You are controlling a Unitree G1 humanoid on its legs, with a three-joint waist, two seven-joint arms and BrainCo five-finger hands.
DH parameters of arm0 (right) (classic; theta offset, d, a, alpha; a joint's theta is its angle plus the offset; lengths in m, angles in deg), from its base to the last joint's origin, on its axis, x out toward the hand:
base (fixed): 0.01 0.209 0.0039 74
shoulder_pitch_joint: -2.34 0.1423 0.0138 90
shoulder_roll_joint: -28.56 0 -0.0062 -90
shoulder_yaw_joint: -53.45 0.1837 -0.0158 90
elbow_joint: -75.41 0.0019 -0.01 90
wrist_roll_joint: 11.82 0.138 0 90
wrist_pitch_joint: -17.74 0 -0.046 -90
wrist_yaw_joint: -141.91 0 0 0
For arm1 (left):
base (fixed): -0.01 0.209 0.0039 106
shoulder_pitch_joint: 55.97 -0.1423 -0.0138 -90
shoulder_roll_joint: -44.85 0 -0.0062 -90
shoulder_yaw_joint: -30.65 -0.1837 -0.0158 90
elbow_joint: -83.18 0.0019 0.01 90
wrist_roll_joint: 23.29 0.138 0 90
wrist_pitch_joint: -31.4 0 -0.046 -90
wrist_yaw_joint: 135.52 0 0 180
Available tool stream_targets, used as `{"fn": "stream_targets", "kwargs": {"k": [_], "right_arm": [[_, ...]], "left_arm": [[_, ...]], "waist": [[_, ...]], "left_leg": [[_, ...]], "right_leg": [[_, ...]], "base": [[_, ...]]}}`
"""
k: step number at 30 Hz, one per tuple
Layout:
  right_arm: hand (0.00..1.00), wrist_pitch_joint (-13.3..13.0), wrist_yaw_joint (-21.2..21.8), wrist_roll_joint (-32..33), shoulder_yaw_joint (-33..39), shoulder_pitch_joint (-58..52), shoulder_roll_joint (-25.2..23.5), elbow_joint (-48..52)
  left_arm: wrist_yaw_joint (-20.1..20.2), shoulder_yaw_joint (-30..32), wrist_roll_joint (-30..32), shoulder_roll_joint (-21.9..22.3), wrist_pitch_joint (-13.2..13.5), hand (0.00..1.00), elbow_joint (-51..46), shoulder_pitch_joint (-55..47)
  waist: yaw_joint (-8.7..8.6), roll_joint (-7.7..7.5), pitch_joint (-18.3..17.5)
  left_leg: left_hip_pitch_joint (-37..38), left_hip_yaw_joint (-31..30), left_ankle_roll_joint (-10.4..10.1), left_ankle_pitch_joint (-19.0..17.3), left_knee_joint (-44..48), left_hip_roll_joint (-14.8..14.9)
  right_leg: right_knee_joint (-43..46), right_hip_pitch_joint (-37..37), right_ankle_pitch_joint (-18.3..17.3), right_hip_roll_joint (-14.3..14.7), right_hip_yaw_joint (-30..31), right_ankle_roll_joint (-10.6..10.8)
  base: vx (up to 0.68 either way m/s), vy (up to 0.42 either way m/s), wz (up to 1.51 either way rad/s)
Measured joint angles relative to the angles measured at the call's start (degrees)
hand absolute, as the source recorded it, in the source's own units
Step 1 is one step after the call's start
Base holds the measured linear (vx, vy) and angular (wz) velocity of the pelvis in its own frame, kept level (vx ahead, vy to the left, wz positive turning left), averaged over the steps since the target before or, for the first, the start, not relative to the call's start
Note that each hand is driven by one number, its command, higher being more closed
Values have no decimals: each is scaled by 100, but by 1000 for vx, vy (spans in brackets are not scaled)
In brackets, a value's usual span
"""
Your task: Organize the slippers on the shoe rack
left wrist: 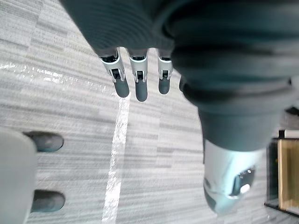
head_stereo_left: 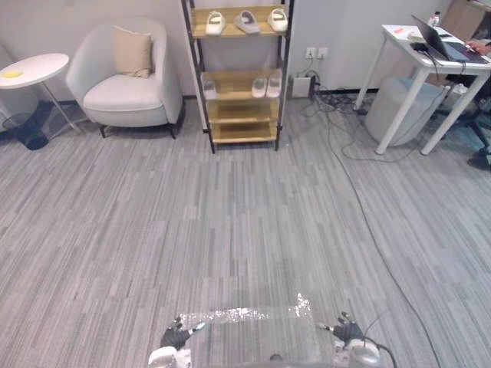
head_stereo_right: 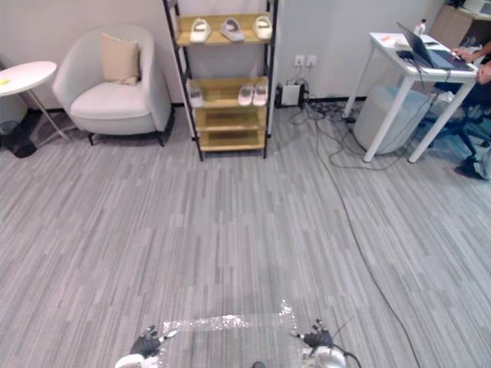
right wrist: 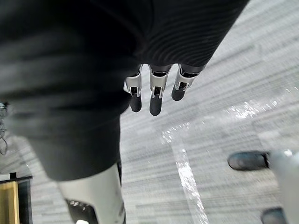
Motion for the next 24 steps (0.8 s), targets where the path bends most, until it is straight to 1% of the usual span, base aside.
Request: {"fn": "stream_targets", "kwargs": {"k": [5, 11, 15, 24], "right_arm": [[0, 0, 24, 0, -21, -20, -36, -71], [0, 0, 54, 0, -40, -28, -115, -98], [0, -5, 76, 0, -93, -4, -149, -182], [0, 3, 104, 7, -202, 24, -174, -219]], "left_arm": [[30, -127, 10, 11, 1, 0, 73, 9], [48, -208, 51, 16, 2, 0, 179, 99], [114, -218, 53, 4, 2, 0, 199, 100], [113, -225, 96, -7, 2, 0, 200, 115]], "waist": [[0, -44, -6], [-1, -142, 50], [-1, -161, 59], [-1, -189, 74]], "left_leg": [[0, 4, 3, 2, -19, 5], [18, 5, 25, 22, -83, 20], [28, 4, 25, 22, -96, 14], [12, -19, 26, 23, -79, 10]], "right_leg": [[-20, 4, 2, 8, 1, -3], [-19, -6, 2, 28, -2, -3], [-13, -6, 2, 25, -13, -3], [-15, -3, 2, 22, -43, -3]], "base": [[-42, -11, 0], [-6, -3, 0], [0, 0, 0], [-25, -7, 1]]}}
